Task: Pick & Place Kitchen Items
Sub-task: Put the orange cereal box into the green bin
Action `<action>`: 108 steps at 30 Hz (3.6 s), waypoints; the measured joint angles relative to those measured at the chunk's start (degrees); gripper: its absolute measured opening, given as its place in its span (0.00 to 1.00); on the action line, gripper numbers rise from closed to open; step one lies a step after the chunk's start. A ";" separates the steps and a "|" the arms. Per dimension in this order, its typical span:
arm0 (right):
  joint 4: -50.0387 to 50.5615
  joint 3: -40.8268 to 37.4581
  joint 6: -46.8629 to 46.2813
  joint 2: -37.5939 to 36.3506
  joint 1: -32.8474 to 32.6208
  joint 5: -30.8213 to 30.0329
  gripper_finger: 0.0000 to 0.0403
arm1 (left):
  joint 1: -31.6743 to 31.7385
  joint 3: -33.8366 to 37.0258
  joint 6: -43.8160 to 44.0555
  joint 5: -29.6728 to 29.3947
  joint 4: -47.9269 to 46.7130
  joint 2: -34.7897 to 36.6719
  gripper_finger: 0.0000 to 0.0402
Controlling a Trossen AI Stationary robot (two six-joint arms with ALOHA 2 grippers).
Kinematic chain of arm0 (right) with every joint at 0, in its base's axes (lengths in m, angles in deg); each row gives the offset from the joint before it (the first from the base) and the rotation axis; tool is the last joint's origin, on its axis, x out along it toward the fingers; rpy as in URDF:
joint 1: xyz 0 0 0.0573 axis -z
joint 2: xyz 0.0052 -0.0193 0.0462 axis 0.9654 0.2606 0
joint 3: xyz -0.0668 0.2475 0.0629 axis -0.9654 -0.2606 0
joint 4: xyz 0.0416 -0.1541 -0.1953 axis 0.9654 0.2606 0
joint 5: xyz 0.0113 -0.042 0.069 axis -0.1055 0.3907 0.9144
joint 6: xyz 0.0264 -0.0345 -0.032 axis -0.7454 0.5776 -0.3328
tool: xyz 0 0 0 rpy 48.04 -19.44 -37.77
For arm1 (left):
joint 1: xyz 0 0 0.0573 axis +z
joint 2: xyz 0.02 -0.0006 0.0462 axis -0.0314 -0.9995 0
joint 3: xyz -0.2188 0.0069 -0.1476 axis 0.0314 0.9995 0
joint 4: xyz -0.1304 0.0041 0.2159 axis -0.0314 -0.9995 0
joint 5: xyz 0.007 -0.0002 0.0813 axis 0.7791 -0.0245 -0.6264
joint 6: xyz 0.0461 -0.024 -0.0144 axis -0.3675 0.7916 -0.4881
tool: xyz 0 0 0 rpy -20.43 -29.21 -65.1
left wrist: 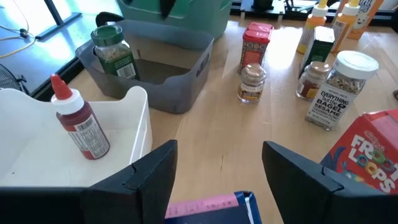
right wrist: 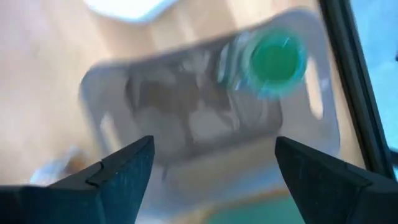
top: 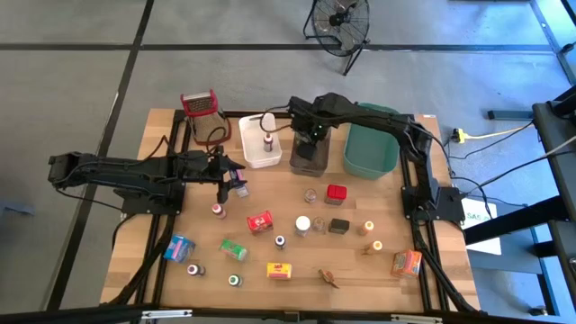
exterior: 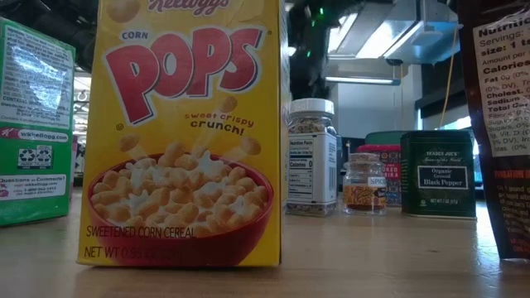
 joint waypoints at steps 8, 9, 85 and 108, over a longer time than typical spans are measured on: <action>14.66 3.53 -10.62 -7.94 -10.57 -1.53 0.84 | 0.00 0.00 -0.01 0.04 -1.52 0.00 0.58; 16.09 3.53 -12.64 -9.21 -12.14 -1.55 0.84 | 0.00 0.00 -0.08 0.00 -1.52 0.00 0.57; -6.13 -49.80 -136.29 -41.43 -77.14 17.07 0.84 | 0.00 0.00 2.24 0.22 -3.66 -0.04 0.57; -17.08 -61.37 -136.29 -41.42 -77.89 17.43 0.78 | 0.00 0.00 3.75 0.22 -3.62 -0.04 0.58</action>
